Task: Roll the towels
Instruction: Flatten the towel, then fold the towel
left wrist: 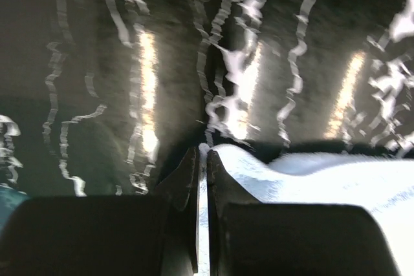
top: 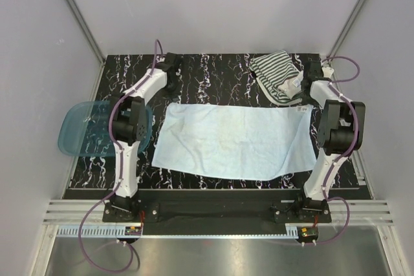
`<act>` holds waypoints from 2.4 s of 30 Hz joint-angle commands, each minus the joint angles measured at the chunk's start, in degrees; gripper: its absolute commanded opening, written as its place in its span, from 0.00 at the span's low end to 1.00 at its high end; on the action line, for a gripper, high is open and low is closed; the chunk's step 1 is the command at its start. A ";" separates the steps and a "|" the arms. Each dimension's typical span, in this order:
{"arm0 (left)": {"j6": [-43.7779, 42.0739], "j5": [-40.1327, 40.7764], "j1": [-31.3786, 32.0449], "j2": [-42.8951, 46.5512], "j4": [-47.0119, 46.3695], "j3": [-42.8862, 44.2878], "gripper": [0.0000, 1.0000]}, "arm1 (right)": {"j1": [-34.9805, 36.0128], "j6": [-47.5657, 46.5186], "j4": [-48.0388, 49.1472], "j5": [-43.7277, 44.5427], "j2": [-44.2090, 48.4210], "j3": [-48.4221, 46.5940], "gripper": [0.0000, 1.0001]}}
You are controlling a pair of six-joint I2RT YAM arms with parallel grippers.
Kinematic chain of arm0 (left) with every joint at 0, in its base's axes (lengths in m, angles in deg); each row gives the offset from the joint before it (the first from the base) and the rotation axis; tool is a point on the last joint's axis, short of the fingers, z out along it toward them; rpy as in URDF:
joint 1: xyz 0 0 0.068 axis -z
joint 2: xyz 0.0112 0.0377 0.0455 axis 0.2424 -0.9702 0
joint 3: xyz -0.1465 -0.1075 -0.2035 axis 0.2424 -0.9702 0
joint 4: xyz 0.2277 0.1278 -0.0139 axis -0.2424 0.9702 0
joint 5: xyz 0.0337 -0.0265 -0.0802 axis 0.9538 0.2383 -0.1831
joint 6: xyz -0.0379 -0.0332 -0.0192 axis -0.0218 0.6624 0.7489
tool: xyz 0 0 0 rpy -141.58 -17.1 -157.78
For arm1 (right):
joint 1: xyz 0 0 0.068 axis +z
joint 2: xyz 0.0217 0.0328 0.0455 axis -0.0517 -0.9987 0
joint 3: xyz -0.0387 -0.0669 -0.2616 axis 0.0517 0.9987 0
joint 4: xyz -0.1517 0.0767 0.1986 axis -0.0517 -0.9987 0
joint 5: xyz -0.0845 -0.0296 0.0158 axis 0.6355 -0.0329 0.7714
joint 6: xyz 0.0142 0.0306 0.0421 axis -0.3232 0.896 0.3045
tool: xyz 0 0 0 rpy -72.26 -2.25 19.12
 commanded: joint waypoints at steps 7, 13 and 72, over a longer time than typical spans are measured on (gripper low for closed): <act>1.49 3.00 -6.29 0.19 -0.99 3.10 0.00 | -3.16 -0.99 -3.78 1.56 -5.67 -10.27 0.00; 0.27 1.08 -8.05 -0.51 -1.78 3.28 0.12 | -4.47 -1.78 -6.52 2.53 -8.93 -11.60 0.33; 30.50 7.48 4.34 61.10 -6.70 -72.30 0.74 | 4.49 9.82 -14.43 -35.00 52.24 27.25 1.00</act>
